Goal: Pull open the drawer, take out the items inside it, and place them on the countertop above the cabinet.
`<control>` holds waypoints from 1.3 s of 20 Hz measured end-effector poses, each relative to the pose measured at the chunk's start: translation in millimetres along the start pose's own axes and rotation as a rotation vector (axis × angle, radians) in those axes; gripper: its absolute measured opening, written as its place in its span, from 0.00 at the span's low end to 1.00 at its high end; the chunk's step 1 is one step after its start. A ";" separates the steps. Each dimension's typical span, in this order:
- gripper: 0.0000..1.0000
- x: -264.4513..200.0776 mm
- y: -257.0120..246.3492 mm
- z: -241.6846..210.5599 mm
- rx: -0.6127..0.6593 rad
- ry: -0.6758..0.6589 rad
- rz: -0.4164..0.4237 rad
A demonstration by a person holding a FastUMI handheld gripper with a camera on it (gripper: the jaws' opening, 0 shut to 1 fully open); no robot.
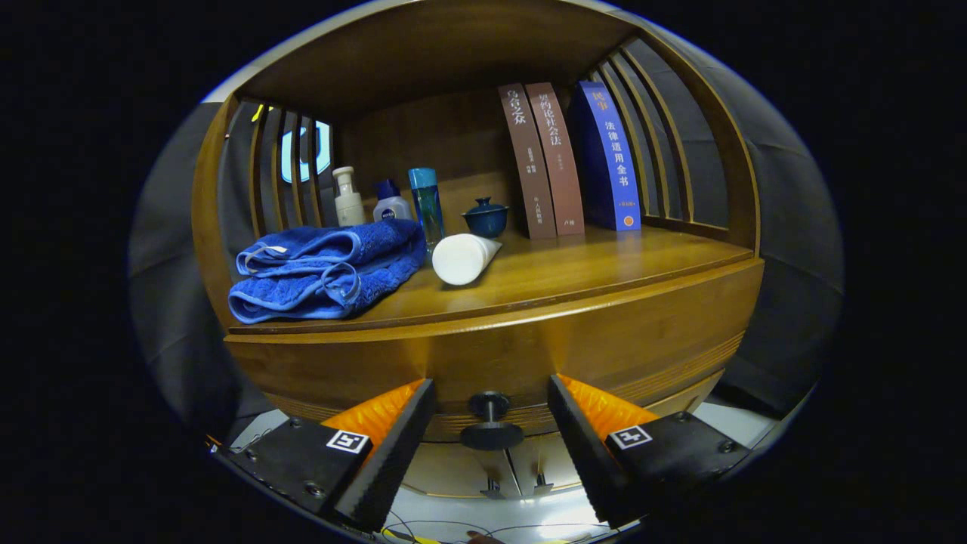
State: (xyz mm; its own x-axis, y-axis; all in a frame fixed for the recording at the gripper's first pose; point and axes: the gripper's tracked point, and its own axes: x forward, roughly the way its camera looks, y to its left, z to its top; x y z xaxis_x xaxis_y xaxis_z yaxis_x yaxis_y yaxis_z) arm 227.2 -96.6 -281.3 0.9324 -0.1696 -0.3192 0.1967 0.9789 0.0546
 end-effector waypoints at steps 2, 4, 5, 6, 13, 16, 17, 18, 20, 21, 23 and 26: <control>0.99 0.1 -0.3 -0.3 -0.001 0.003 0.008; 0.99 -4.7 1.0 1.4 -0.003 0.002 0.015; 0.99 -9.1 1.5 3.7 -0.009 -0.004 0.016; 1.00 -15.6 3.0 6.0 -0.015 -0.010 0.018; 0.99 -85.3 24.6 82.0 -0.056 -0.132 0.082; 0.99 -127.6 41.1 155.0 -0.062 -0.265 0.119; 0.99 -144.6 48.4 176.8 -0.064 -0.294 0.132; 0.99 -155.3 56.5 193.0 -0.068 -0.316 0.142; 0.99 -183.8 64.3 208.1 -0.081 -0.341 0.154; 0.99 -196.3 67.6 211.6 -0.089 -0.350 0.156; 0.99 -218.9 75.6 214.5 -0.097 -0.368 0.167; 0.99 -240.1 80.2 213.8 -0.095 -0.368 0.171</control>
State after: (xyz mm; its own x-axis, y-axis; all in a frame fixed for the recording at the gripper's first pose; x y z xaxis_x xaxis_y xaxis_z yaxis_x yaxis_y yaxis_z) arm 83.9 -1.7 2.0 0.9988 -0.0156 0.0472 0.0164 0.9997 -0.0158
